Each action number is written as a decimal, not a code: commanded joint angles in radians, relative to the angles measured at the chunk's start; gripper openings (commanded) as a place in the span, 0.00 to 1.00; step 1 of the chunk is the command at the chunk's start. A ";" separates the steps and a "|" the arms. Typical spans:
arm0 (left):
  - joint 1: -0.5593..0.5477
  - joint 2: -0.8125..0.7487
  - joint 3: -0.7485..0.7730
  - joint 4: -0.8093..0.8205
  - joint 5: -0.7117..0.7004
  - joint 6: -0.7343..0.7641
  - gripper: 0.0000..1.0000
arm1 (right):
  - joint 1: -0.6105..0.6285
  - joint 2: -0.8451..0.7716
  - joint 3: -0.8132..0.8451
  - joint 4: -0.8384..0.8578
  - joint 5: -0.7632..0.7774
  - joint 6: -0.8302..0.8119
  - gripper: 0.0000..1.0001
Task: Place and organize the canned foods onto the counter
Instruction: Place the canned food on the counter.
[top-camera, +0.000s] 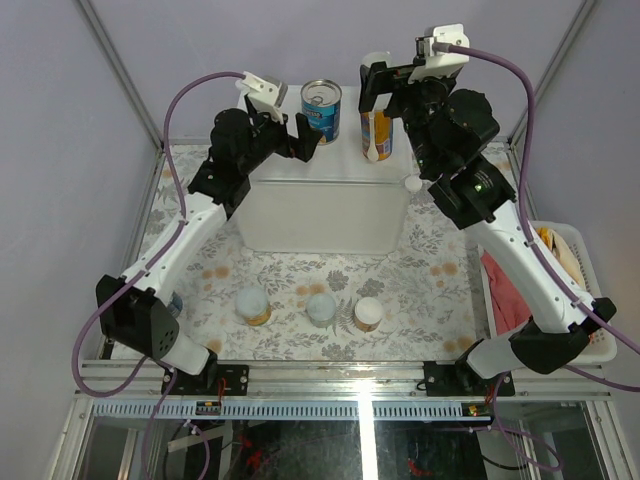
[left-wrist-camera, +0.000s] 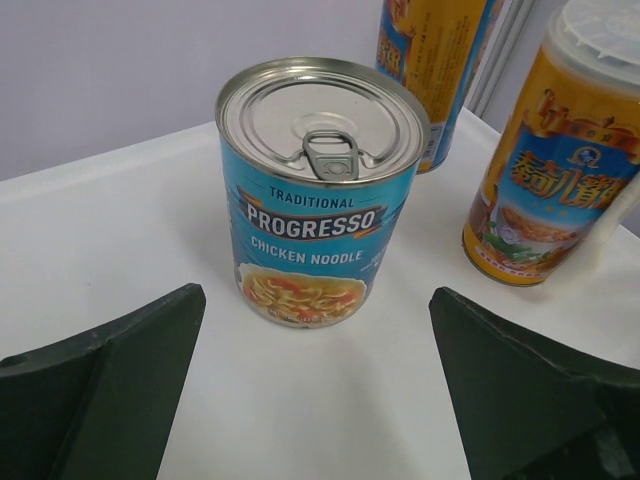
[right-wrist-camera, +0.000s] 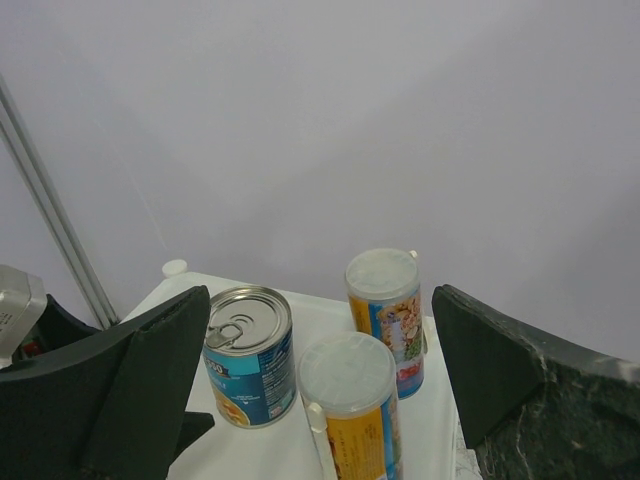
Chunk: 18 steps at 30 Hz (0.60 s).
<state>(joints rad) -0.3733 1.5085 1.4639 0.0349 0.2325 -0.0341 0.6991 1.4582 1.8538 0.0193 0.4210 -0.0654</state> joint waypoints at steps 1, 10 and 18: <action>0.012 0.023 0.036 0.099 0.018 0.022 0.94 | -0.015 -0.044 0.004 0.072 -0.029 0.017 1.00; 0.014 0.079 0.069 0.131 0.029 0.020 0.90 | -0.030 -0.048 0.003 0.069 -0.037 0.022 0.99; 0.018 0.119 0.108 0.141 0.010 0.030 0.82 | -0.035 -0.043 0.000 0.077 -0.045 0.027 0.99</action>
<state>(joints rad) -0.3683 1.6142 1.5272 0.0845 0.2474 -0.0246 0.6735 1.4464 1.8515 0.0216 0.3973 -0.0513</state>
